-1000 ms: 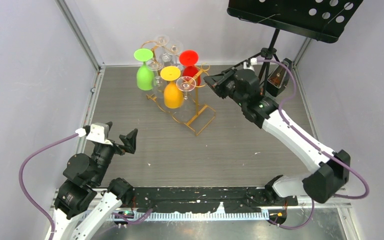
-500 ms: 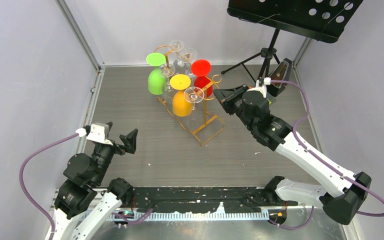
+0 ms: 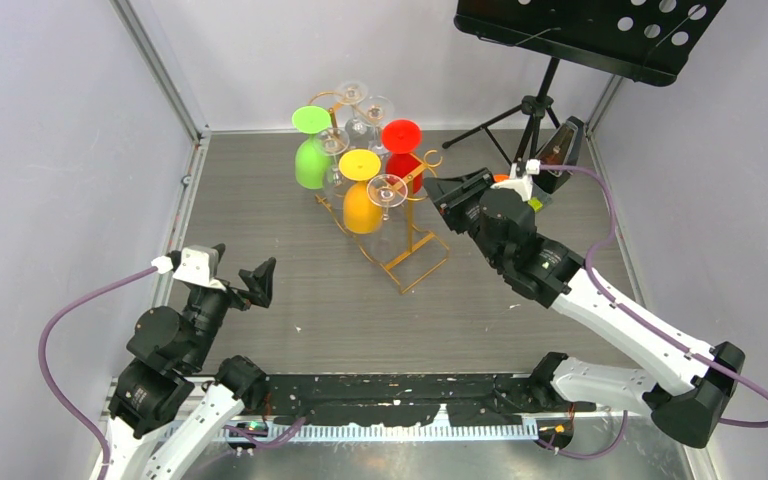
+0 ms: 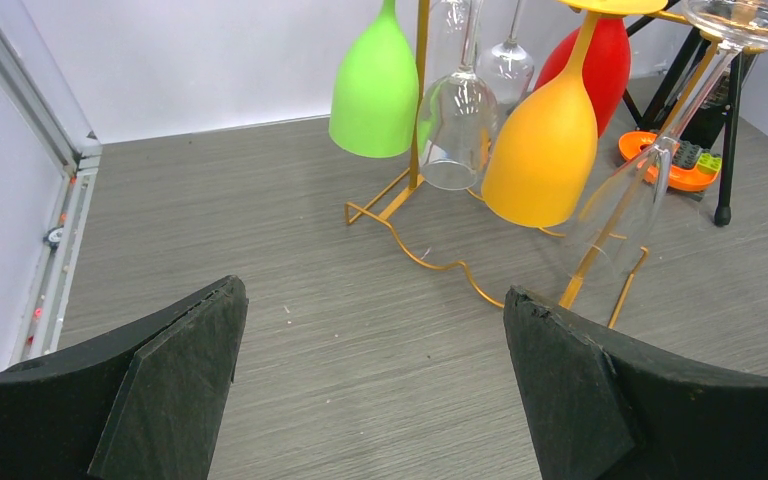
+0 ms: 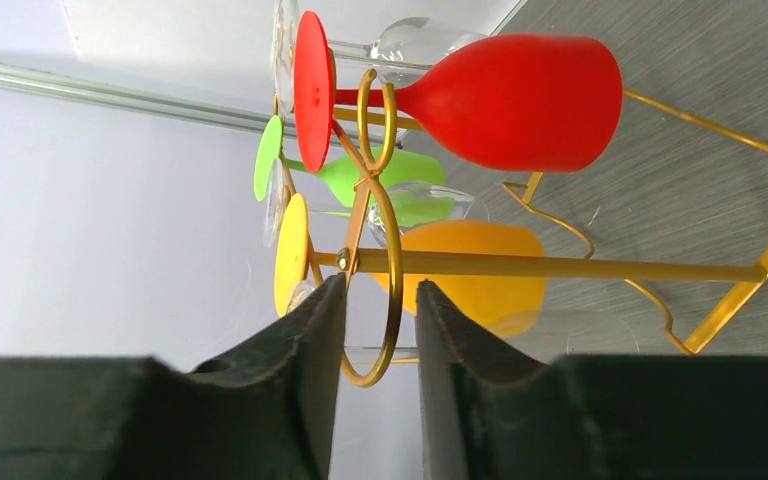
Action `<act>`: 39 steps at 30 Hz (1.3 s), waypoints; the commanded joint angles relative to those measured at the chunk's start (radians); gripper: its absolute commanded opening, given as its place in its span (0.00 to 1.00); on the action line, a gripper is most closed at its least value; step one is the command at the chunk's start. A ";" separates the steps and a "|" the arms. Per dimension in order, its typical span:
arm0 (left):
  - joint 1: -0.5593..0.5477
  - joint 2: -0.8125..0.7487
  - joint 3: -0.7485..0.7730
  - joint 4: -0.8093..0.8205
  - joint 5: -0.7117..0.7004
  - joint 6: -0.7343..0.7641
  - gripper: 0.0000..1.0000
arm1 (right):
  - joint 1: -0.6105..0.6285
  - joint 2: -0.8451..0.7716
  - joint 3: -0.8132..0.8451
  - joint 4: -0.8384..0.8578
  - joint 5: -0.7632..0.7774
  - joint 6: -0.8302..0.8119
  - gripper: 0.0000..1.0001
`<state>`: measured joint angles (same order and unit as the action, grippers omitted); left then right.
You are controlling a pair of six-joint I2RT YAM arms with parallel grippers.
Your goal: Take the wine glass off the wine glass rack
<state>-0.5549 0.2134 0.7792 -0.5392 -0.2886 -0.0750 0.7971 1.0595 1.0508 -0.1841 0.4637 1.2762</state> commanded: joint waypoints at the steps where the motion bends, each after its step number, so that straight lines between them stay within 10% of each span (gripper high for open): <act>1: 0.001 -0.006 -0.003 0.029 -0.009 -0.009 0.99 | 0.009 -0.020 0.049 0.048 0.049 -0.044 0.46; 20: 0.001 0.045 0.005 0.014 -0.026 -0.021 0.99 | 0.009 -0.324 -0.001 -0.269 0.165 -0.492 0.70; 28: 0.001 0.150 0.054 -0.047 -0.059 -0.093 0.99 | 0.007 -0.455 -0.126 -0.355 0.275 -0.597 0.45; 34: 0.002 0.242 0.121 -0.158 -0.114 -0.224 0.99 | -0.017 -0.404 -0.187 -0.346 0.266 -0.615 0.07; 39: 0.003 0.263 0.071 -0.147 -0.126 -0.302 0.99 | -0.087 -0.331 -0.269 -0.238 0.125 -0.609 0.05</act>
<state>-0.5549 0.4583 0.8627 -0.6796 -0.3786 -0.2821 0.7593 0.6788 0.8314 -0.5278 0.6750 0.6827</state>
